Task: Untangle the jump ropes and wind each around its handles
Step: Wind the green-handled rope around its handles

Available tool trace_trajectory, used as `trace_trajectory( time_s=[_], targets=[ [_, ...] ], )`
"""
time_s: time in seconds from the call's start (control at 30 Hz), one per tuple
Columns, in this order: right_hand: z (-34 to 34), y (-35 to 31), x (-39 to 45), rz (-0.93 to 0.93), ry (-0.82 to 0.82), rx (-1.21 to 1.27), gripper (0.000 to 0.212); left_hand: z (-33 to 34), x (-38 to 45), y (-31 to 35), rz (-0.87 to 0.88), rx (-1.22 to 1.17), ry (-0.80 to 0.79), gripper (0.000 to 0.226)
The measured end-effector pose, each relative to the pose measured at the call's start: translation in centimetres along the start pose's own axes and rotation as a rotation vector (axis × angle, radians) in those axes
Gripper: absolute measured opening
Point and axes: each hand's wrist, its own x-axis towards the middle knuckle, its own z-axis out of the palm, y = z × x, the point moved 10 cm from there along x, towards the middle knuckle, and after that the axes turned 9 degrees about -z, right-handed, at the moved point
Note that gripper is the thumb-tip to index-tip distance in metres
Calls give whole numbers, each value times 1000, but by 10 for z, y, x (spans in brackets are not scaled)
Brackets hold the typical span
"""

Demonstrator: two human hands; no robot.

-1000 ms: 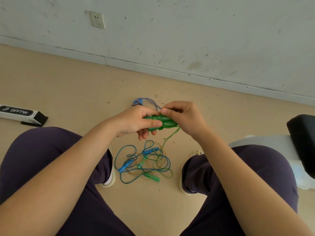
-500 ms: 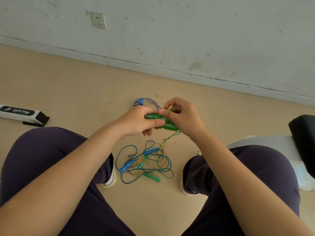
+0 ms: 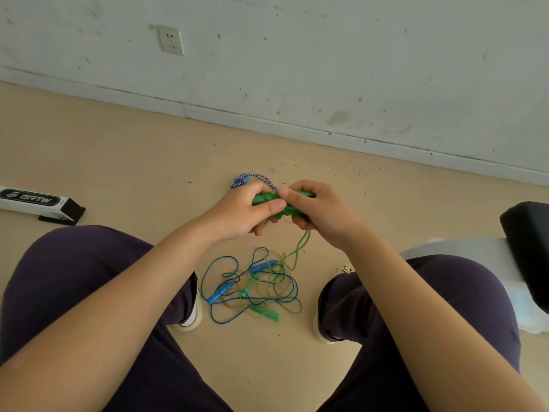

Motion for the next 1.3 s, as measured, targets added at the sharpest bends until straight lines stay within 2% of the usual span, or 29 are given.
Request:
trace_trajectory(
  time_s=[0.17,0.27,0.4,0.47,0.53,0.73,0.83,0.93,1.13,1.3],
  targets=[
    [-8,-6,0,-33,52,-42,22,10,-2,-3,-37,11,-136,24],
    [-9,-5,1,-32,59,31,24,18,-4,-1,-20,-8,-213,27],
    [1,-3,3,-19,-1,322,19,16,-4,5,28,-139,-160,41],
    [7,-4,3,-25,-35,392,16,10,-4,8,46,-209,-100,42],
    [11,-4,3,-25,-50,364,26,1,-3,11,63,-286,-26,34],
    [7,-1,5,-60,-23,154,26,-7,-2,7,36,-328,97,25],
    [10,-1,3,-61,-44,101,27,-5,-3,10,59,-292,56,33],
    [14,-2,3,-77,-59,60,27,-7,-3,13,99,-267,44,31],
    [11,0,3,-38,-54,93,26,-7,-3,6,29,-328,44,29],
    [9,-3,1,-68,-75,135,24,2,-3,7,-8,-409,-154,29]
  ],
)
